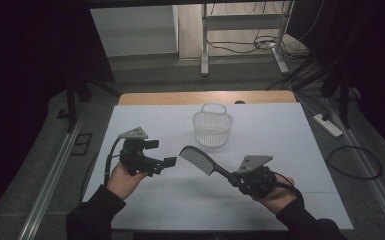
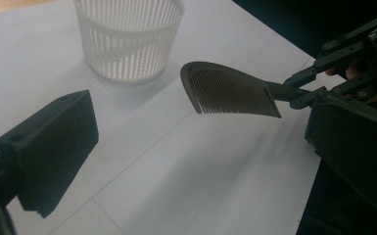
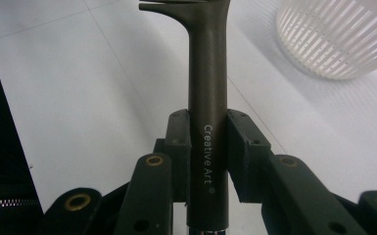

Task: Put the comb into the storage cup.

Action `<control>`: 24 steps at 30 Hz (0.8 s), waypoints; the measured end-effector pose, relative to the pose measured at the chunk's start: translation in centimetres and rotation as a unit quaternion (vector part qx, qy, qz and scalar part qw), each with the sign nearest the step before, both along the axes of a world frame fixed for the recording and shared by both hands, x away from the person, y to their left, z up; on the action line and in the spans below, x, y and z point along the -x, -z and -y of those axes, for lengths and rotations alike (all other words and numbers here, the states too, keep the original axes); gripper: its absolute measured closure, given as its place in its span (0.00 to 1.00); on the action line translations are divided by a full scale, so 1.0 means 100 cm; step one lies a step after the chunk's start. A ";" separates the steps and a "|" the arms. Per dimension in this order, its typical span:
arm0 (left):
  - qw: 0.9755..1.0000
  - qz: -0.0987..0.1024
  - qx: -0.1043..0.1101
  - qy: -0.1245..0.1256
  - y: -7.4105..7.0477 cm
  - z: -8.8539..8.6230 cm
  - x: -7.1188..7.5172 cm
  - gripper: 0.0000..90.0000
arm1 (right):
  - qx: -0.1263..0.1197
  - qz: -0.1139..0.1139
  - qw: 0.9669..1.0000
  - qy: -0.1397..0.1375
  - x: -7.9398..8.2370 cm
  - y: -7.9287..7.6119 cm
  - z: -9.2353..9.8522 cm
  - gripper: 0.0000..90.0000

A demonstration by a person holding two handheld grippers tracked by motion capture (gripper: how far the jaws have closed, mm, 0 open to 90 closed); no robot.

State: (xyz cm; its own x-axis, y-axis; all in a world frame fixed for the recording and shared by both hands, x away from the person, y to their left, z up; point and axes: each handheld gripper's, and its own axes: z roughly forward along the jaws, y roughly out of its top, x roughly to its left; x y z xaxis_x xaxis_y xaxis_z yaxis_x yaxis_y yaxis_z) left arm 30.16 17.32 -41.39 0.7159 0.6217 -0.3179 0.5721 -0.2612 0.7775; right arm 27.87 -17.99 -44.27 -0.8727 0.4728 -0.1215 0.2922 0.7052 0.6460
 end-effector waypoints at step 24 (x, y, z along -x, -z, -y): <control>0.998 -0.044 0.040 0.020 0.005 0.020 -0.035 0.00 | -0.005 0.045 0.999 -0.014 0.010 -0.004 0.001 0.80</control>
